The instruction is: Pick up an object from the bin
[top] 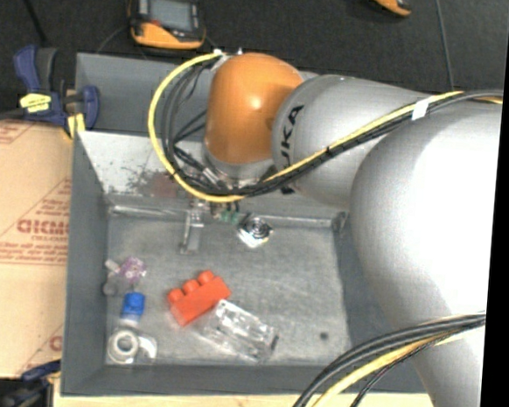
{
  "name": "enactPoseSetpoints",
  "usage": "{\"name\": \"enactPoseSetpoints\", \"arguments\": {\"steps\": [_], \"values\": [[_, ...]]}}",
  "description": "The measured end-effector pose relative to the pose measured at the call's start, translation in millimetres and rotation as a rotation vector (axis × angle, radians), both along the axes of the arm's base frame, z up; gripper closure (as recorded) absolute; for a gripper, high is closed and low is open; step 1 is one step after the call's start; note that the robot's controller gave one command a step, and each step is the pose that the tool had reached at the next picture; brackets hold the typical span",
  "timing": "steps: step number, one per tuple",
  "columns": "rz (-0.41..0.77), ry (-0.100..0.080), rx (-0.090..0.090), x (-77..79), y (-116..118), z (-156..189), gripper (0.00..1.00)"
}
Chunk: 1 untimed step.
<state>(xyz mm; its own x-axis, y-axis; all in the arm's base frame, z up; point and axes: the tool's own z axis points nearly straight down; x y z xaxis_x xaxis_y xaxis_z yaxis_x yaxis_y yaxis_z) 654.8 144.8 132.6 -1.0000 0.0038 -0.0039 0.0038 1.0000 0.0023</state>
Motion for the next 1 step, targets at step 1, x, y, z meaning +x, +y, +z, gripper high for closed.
{"name": "enactPoseSetpoints", "arguments": {"steps": [1], "values": [[0.281,0.002,-0.003,-60.5,-10.6,-51.8,0.0]]}}
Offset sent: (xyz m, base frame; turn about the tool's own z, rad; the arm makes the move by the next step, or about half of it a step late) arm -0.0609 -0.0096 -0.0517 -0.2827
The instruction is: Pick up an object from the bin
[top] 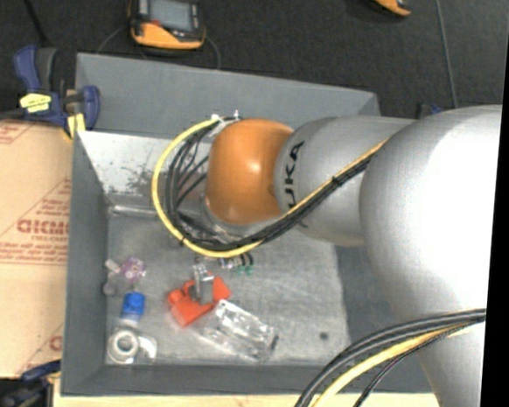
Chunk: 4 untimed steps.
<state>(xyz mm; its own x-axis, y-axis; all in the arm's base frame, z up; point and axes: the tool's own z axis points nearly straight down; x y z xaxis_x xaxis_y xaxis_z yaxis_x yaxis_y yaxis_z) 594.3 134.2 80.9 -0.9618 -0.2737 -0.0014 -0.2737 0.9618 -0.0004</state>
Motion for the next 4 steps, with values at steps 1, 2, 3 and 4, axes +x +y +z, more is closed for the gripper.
{"name": "enactPoseSetpoints", "arguments": {"steps": [1,2,3,4], "values": [[0.081,-0.009,0.002,-40.0,-2,-7,0.0],[0.077,-0.014,0.005,-38.6,-1,-7,1.0],[0.076,-0.01,0.005,-40.0,-1,-8,0.0],[0.24,0.001,-0.002,-78.9,-81,9,0.0]]}}
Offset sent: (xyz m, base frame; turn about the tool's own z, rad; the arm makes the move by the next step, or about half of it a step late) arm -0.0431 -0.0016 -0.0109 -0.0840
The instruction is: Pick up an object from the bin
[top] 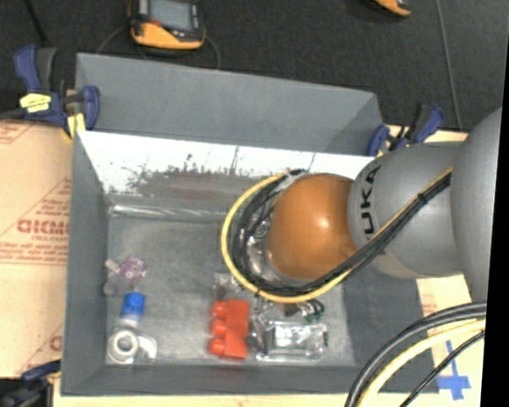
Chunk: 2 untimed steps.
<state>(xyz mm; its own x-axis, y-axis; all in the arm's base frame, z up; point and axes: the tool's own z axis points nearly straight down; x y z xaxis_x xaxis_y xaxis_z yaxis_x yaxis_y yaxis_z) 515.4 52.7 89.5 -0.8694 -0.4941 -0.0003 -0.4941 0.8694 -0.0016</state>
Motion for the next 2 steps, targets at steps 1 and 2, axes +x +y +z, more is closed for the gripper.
{"name": "enactPoseSetpoints", "arguments": {"steps": [1,2], "values": [[0.164,-0.007,0.001,-11.9,9,-17,0.0],[0.664,-0.002,0.001,-27.1,23,-17,0.0]]}}
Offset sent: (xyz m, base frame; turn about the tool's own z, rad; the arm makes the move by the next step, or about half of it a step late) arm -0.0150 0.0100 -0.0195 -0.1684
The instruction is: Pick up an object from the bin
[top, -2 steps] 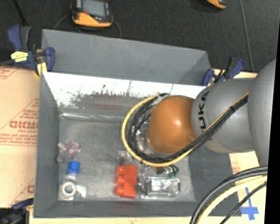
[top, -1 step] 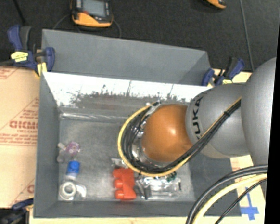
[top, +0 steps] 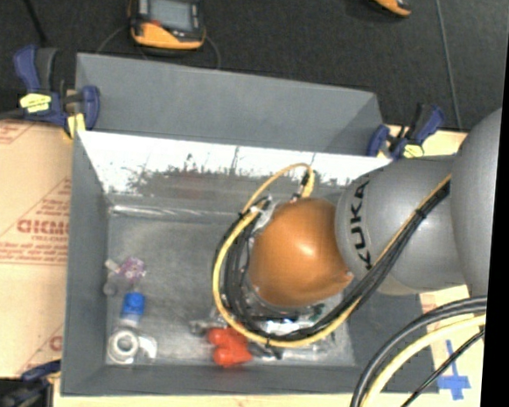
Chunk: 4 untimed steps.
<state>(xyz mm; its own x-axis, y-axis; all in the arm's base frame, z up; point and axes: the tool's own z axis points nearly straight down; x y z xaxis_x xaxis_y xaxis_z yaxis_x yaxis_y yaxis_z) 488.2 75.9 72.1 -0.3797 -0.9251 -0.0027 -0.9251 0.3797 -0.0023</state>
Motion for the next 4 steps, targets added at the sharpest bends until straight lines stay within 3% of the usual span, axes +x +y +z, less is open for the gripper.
{"name": "enactPoseSetpoints", "arguments": {"steps": [1,2,3,4], "values": [[0.508,0.001,-0.003,-5.5,47,-1,0.0],[0.503,0.0,-0.002,-5.2,47,0,1.0],[1.108,-0.004,-0.004,106.5,46,1,1.0],[1.733,-0.007,-0.009,127.5,-24,12,1.0]]}}
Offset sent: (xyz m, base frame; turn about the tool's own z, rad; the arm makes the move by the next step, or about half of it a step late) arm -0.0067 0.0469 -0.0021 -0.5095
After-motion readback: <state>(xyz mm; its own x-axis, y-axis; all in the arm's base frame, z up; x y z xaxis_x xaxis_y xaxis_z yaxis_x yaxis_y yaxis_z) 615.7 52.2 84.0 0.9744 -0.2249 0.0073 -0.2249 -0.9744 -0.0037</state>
